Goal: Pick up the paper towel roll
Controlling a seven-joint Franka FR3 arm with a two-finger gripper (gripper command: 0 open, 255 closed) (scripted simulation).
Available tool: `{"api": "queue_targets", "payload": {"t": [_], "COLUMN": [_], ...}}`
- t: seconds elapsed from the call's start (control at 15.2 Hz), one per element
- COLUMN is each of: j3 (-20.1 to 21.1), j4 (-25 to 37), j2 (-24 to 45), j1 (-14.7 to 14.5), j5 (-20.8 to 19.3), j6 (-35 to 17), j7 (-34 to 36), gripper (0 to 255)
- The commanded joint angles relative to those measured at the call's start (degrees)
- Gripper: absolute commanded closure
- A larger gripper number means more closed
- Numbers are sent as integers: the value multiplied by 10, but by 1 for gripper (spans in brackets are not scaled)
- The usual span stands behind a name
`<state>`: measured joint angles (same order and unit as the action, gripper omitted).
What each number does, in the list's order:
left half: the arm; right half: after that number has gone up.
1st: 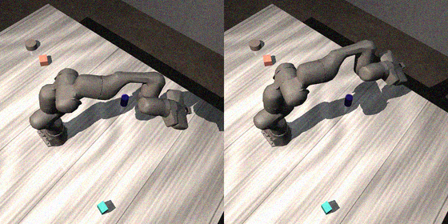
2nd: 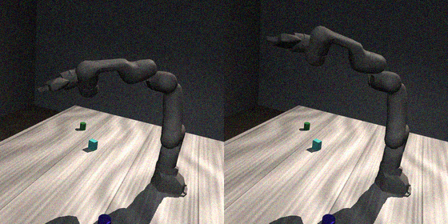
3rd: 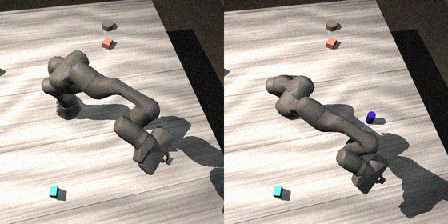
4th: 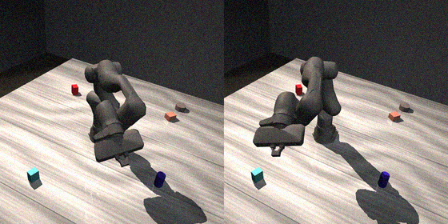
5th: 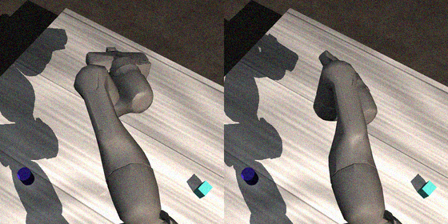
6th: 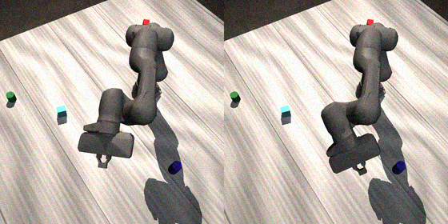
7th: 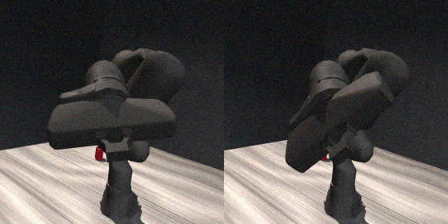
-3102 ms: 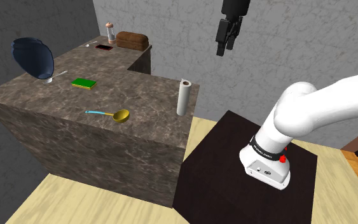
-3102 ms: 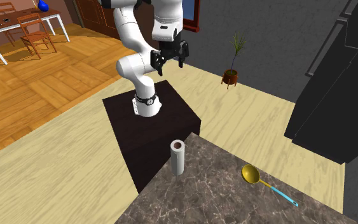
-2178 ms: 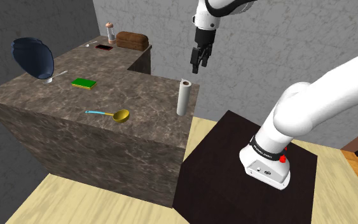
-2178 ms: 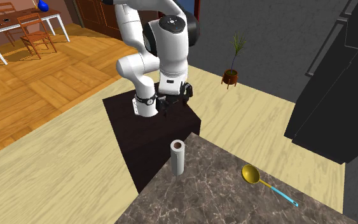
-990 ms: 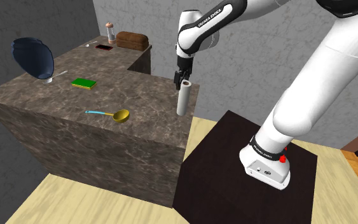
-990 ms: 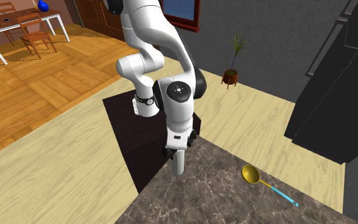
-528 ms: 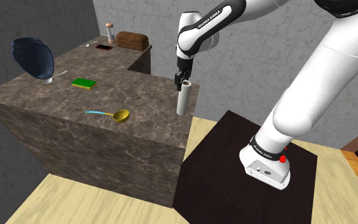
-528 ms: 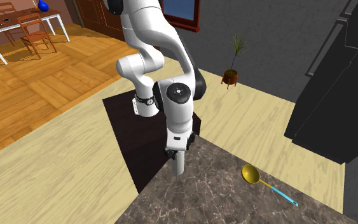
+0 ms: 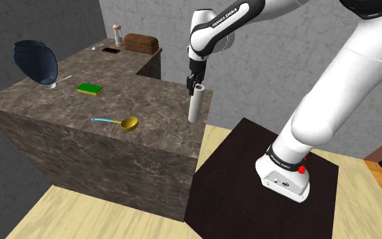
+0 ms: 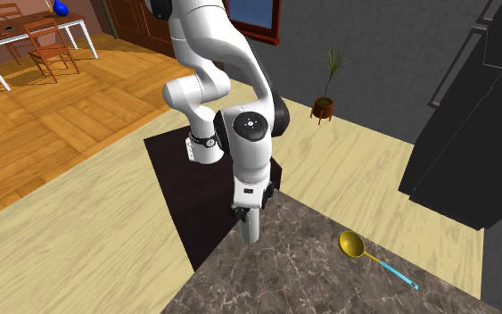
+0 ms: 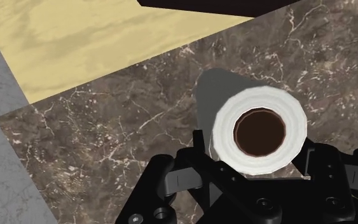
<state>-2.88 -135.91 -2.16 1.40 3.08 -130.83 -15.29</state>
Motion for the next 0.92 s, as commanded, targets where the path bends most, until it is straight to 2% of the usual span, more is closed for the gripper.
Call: {"api": "queue_targets", "payload": {"t": [0.0,0.73,0.86], "j3": [0,0,0], "j4": [6,47,48], "j2": [-9,-55,-56], "j1": [0,1,1], "j5": [-1,-7,-7], "j6": [15,102,104], "j7": [1,8,8], "gripper": [255,255,255]}}
